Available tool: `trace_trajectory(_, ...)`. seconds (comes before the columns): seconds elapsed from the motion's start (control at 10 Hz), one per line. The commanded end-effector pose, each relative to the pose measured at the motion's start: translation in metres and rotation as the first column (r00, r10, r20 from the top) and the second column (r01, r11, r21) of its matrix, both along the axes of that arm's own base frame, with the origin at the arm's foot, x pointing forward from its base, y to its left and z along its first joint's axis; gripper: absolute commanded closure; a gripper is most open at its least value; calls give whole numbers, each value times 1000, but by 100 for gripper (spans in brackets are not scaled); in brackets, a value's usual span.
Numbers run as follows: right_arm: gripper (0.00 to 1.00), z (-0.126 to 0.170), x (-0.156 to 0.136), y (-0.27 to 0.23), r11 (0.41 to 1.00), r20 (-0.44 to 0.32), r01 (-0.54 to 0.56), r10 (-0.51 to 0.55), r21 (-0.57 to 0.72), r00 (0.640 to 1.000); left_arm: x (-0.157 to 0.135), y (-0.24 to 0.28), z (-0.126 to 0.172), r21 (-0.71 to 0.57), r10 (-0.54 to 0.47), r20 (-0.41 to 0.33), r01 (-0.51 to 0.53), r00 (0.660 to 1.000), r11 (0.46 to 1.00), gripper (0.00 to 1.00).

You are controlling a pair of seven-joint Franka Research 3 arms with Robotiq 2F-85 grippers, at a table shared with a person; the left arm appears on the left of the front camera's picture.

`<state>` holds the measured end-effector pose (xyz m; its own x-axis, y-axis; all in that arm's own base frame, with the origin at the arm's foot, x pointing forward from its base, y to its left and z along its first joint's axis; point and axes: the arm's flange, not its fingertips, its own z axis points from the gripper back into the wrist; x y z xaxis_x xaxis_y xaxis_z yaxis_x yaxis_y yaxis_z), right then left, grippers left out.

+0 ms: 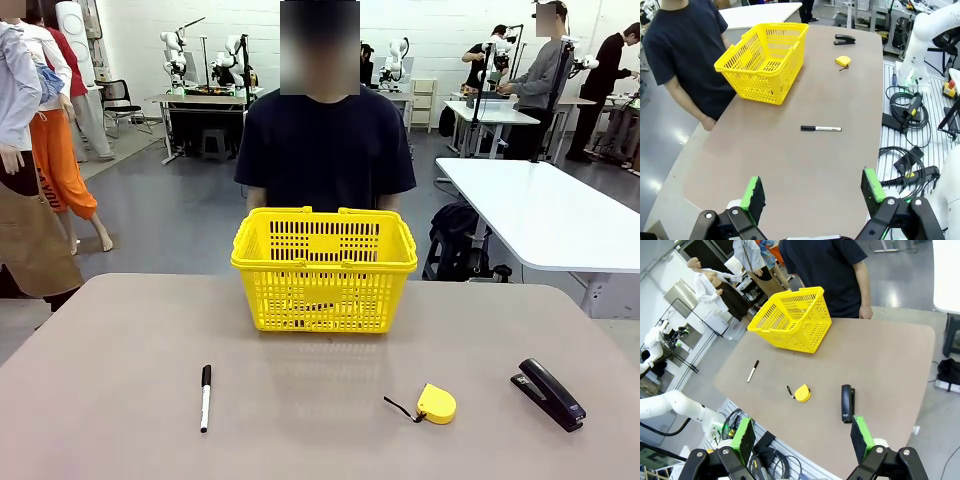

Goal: Place the items the person wants into the basket.
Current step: Pick up the item the person points to and place it in the Market Basket.

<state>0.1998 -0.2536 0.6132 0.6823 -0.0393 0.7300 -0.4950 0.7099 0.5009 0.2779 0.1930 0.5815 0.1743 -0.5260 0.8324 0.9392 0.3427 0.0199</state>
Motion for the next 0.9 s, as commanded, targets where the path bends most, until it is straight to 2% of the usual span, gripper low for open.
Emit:
trace_trajectory(0.0, 0, 3, 1, 0, 1000, 28, -11, 11, 18, 1000, 0, 2, 1, -13, -16, 27, 16, 1000, 1000, 0)
trace_trajectory(0.8, 0, 3, 1, 0, 1000, 28, -11, 11, 18, 1000, 0, 2, 1, -13, -16, 27, 16, 1000, 1000, 0)
